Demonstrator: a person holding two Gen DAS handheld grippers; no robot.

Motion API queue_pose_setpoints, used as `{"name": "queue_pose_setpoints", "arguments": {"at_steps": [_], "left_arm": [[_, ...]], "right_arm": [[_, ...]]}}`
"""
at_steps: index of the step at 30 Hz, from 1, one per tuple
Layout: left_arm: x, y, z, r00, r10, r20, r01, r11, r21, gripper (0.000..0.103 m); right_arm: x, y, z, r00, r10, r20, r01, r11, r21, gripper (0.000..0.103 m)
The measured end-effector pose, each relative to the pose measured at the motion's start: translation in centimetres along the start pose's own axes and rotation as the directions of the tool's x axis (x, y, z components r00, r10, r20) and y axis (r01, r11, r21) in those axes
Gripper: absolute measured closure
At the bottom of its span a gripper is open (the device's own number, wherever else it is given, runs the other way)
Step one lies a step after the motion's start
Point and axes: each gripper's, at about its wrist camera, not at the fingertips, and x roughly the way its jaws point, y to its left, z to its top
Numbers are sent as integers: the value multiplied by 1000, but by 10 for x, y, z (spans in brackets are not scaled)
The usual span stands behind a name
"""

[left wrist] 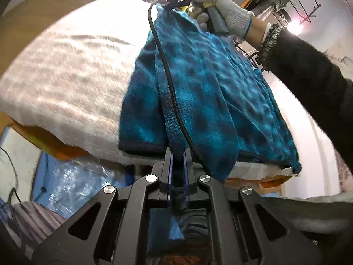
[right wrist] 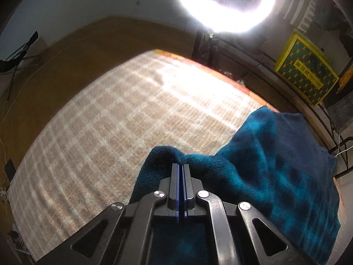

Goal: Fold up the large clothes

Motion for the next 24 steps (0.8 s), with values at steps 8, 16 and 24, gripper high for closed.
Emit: {"name": "queue_pose_setpoints", "arguments": {"at_steps": [8,16,24], "left_arm": [[-5,10,19,994,105,40,-105,994,-21,97],[23,28,24,986,169,-6,-169,984,-64,88],[5,46,24,979,204,6,-201,969,-146,59]], "right_arm": [[-21,-25,25,996,11,94,-21,995,99,103],[15,-18,29,998,2,59,-8,994,107,103],[28,-20,27,995,87,54,-94,987,133,79]]}}
